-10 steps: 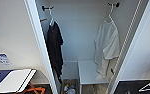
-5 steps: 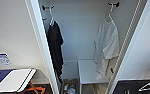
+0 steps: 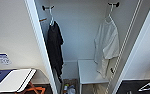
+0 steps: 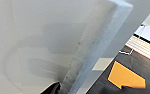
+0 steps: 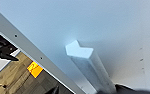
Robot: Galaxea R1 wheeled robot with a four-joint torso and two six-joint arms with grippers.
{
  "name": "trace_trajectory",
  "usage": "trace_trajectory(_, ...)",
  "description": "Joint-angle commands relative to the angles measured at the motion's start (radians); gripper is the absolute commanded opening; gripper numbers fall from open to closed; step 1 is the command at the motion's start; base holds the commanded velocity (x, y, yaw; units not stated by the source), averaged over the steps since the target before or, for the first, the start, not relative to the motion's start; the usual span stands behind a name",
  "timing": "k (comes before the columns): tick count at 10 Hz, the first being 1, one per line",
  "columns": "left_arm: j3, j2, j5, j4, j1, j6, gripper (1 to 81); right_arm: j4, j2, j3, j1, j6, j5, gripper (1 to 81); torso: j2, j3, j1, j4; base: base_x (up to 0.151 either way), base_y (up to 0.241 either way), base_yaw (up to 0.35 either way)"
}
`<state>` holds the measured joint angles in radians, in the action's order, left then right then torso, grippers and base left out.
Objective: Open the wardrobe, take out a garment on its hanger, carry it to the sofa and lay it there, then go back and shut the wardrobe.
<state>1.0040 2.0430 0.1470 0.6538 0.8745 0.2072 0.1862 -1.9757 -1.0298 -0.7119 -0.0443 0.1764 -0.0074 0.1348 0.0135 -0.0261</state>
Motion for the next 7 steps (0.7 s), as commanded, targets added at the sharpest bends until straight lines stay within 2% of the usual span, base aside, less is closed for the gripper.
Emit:
trace_trajectory(1,-0.237,0.011,-0.04,-0.083,0.037,0.02,81.1,-0.036,0.047,0.073,0.059,0.001,0.087,81.1,0.0,0.0,0.0,0.0,0.0,0.0,0.0)
trace_trajectory(5,-0.26,-0.024,-0.041,-0.08,0.053,0.017,81.1,-0.036,0.091,0.087,0.03,0.032,0.081,81.1,0.0,0.0,0.0,0.0,0.0,0.0,0.0)
trace_trajectory(7,-0.271,-0.059,-0.075,-0.079,0.065,0.015,81.1,-0.036,0.107,0.093,0.027,0.037,0.081,81.1,0.0,0.0,0.0,0.0,0.0,0.0,0.0)
